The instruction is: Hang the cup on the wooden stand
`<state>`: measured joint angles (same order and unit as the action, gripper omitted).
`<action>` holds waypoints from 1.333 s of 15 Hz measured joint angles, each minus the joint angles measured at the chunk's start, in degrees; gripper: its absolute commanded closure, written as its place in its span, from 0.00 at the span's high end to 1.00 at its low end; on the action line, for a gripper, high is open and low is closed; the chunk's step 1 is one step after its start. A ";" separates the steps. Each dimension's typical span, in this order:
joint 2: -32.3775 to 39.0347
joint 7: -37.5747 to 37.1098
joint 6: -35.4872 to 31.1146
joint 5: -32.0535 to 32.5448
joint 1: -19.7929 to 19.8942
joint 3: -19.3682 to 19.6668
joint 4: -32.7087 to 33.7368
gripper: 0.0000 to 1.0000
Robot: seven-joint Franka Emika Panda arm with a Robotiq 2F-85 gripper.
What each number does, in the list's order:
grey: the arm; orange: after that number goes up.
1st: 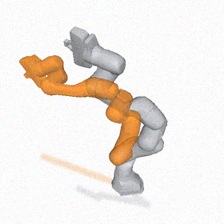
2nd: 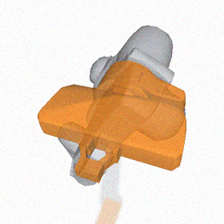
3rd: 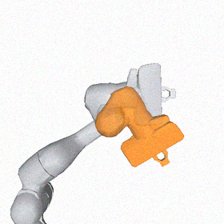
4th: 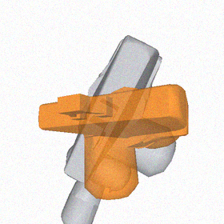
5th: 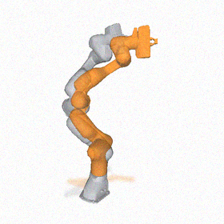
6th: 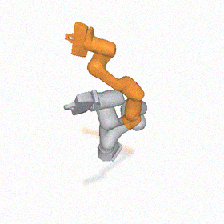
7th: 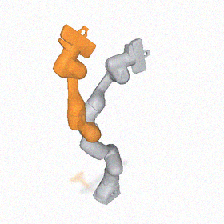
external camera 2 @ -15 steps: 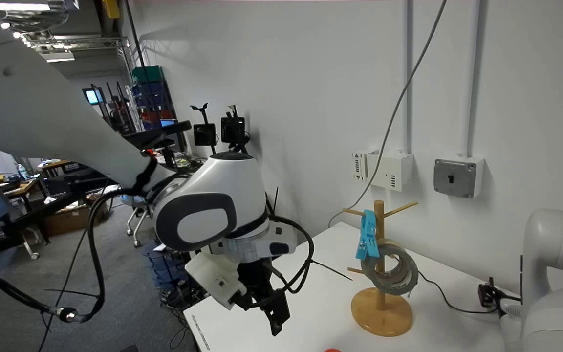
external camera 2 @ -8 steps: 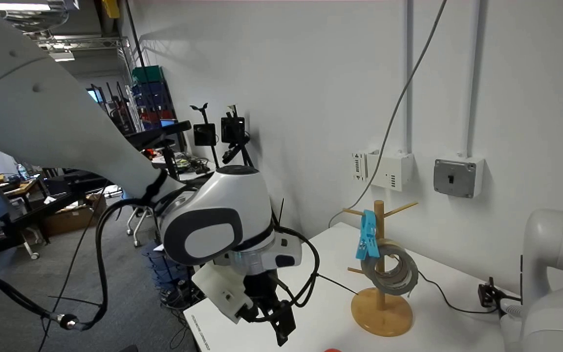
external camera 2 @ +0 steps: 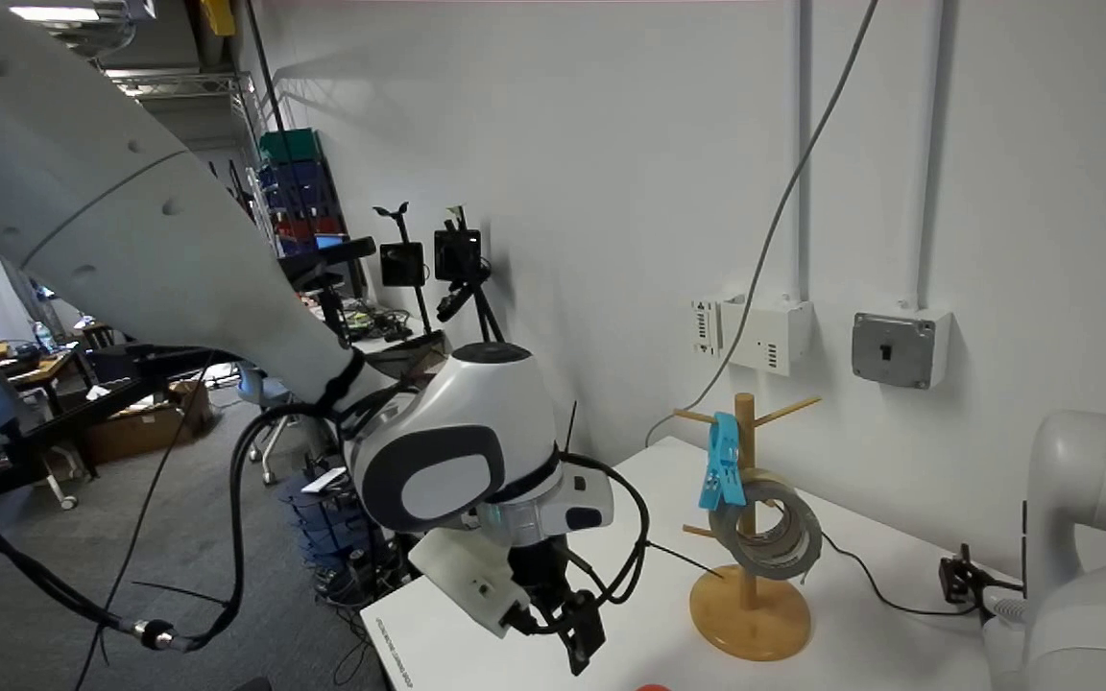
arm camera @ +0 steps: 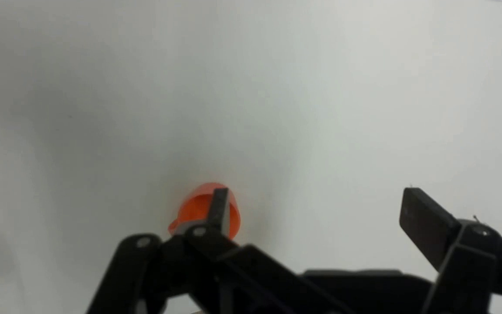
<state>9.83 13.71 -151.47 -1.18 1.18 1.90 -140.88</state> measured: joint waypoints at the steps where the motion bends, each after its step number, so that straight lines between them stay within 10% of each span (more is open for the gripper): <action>1: 0.94 0.06 -0.16 -0.02 0.03 -0.13 0.81 1.00; 20: 17.06 0.62 -8.70 -0.42 3.76 -3.06 10.41 1.00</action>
<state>26.89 14.33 -160.17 -1.60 4.95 -1.16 -130.46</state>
